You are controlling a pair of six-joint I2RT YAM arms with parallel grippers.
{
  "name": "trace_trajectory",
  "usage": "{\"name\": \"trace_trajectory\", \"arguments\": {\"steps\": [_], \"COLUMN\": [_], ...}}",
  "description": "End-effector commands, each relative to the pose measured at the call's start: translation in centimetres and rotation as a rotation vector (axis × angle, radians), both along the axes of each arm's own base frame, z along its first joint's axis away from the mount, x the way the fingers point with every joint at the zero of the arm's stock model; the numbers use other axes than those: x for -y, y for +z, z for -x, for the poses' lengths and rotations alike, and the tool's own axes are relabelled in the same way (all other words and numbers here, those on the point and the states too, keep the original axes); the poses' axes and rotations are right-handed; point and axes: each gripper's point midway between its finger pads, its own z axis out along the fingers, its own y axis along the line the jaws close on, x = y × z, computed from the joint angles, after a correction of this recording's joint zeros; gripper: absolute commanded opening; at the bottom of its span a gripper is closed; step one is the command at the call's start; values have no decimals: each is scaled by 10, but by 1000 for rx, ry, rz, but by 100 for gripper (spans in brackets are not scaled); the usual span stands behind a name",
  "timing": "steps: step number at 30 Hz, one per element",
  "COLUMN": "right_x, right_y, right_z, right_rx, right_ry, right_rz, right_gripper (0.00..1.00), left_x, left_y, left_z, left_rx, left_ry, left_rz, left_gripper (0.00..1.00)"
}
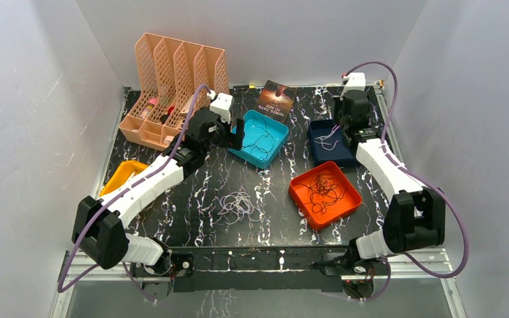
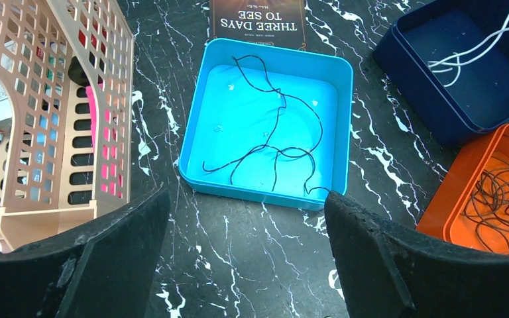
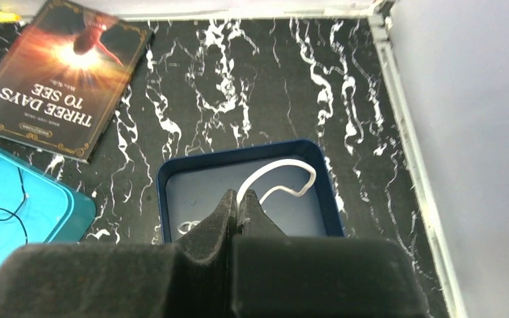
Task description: Untangle the cables
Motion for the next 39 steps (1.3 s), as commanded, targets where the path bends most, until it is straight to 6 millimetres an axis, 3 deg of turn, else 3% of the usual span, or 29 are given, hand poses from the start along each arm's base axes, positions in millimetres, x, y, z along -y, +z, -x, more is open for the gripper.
{"name": "trace_trajectory", "arguments": {"steps": [1,9,15,19,22,25,31,39], "right_x": [-2,-2,2,2,-2,-6,-7,3], "right_y": [-22,-82,-125,-159,-173,-172,-143,-90], "right_z": [-9,-16,-20,-17,-16,-17,-21,-17], "right_rx": [-18,-175,-322,-456,-517,-516,-439,-336], "right_ry": [-10,-12,-38,-42,-29,-17,-5,-22], "right_rz": [-93,-191,-163,-144,-144,-162,-176,-139], "right_gripper": [0,0,0,5,10,20,42,52], "left_x": [-2,-1,-2,-2,-2,-2,-1,-2], "left_y": [18,18,18,16,16,15,13,12], "left_z": [2,2,2,2,2,2,2,1], "left_rx": [44,38,37,35,35,32,26,24], "left_ry": [-4,-7,-6,-5,-6,-7,-11,-9], "left_rz": [23,24,20,15,13,12,8,4], "left_gripper": [85,86,87,87,87,87,87,88]}}
